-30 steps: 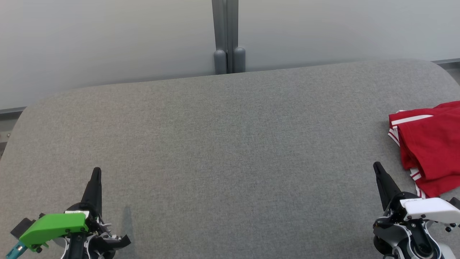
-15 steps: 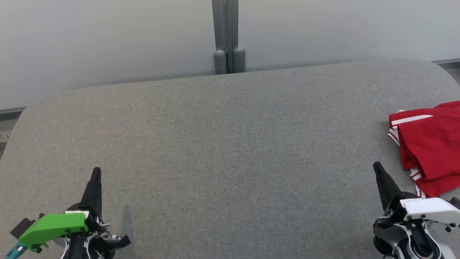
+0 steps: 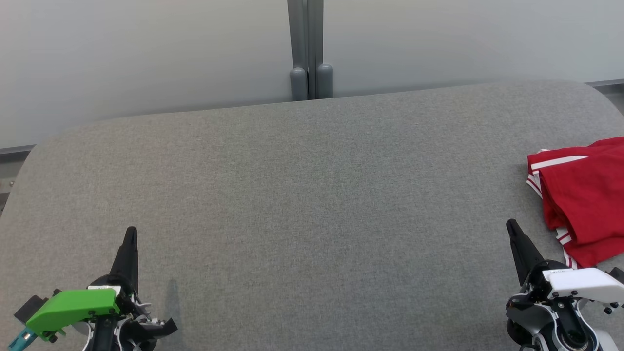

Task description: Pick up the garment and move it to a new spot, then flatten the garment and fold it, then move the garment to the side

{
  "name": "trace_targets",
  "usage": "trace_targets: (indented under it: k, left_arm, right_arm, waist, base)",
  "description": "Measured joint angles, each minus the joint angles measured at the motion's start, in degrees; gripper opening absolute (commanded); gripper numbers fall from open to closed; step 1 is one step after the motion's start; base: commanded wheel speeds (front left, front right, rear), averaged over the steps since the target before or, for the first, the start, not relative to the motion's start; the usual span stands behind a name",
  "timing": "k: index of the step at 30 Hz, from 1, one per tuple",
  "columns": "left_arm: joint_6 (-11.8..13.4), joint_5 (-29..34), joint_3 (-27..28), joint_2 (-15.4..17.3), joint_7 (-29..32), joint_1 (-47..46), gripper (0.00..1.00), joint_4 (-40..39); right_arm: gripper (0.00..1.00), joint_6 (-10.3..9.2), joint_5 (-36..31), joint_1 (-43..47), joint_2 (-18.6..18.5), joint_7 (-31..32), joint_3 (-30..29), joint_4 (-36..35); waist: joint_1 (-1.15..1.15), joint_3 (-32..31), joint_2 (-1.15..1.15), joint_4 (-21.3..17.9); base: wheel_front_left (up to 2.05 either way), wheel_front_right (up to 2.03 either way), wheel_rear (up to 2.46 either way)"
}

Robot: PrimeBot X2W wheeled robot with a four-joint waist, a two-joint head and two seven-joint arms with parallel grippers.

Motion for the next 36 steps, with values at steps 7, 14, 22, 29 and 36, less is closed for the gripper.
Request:
trace_targets:
  k: [7, 14, 22, 29, 36]
  left_arm:
    - [0.0, 0.0, 0.0, 0.0, 0.0, 0.0, 0.0, 0.0]
    - [0.0, 0.0, 0.1, 0.0, 0.0, 0.0, 0.0, 0.0]
    - [0.0, 0.0, 0.1, 0.0, 0.0, 0.0, 0.0, 0.0]
    - [0.0, 0.1, 0.1, -0.1, 0.0, 0.0, 0.0, 0.0]
    - [0.0, 0.1, 0.2, -0.1, 0.1, 0.0, 0.0, 0.0]
  right_arm:
    - [0.0, 0.0, 0.0, 0.0, 0.0, 0.0, 0.0, 0.0]
    - [0.0, 0.0, 0.0, 0.0, 0.0, 0.0, 0.0, 0.0]
    - [0.0, 0.0, 0.0, 0.0, 0.0, 0.0, 0.0, 0.0]
    - [0.0, 0.0, 0.0, 0.0, 0.0, 0.0, 0.0, 0.0]
    - [0.0, 0.0, 0.0, 0.0, 0.0, 0.0, 0.0, 0.0]
  waist:
    - [0.0, 0.0, 0.0, 0.0]
    - [0.0, 0.0, 0.0, 0.0]
    - [0.0, 0.0, 0.0, 0.0]
    - [0.0, 0.0, 0.0, 0.0]
    - [0.0, 0.0, 0.0, 0.0]
  base:
    - [0.0, 0.0, 0.0]
    - [0.0, 0.0, 0.0]
    - [0.0, 0.0, 0.0]
    - [0.0, 0.0, 0.0]
    - [0.0, 0.0, 0.0]
